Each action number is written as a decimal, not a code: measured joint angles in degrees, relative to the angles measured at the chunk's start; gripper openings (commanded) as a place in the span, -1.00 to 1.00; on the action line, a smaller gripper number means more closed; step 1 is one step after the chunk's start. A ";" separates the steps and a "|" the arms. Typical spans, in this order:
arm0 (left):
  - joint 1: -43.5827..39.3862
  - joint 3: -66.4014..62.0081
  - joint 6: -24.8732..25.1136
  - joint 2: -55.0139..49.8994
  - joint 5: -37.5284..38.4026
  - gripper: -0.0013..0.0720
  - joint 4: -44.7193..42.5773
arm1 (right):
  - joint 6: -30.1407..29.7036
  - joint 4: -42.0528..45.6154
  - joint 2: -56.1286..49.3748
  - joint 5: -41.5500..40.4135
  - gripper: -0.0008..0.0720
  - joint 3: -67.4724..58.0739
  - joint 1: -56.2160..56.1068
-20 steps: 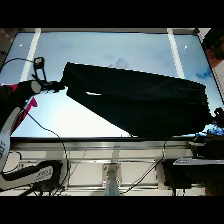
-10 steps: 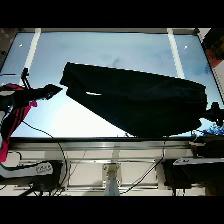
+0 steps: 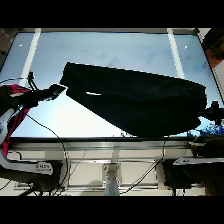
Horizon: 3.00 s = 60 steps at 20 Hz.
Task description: Fold the clothes and pants, and hang the long-sleeved shirts on hangers.
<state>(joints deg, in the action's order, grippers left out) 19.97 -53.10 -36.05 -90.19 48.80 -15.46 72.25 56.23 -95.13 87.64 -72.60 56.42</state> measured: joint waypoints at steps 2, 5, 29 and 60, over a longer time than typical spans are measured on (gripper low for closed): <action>-0.48 0.00 -0.35 -0.57 -1.01 0.35 -0.20 | 0.00 -0.04 0.00 -0.02 -0.85 0.00 0.00; -1.64 0.00 -0.87 -1.73 -1.99 0.35 -0.28 | -0.02 -0.09 0.00 -0.07 -0.85 0.00 0.00; -2.27 1.60 -23.23 23.96 15.87 -0.94 -38.91 | 3.10 4.59 0.26 1.95 -0.85 -6.21 -0.02; -4.81 19.28 -32.13 35.34 -5.66 0.00 -62.88 | 6.60 20.04 4.63 -0.94 -0.85 -4.70 -0.02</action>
<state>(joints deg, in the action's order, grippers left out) 15.16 -33.82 -68.18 -54.85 43.13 -78.35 78.85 76.27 -90.50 86.70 -77.30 56.40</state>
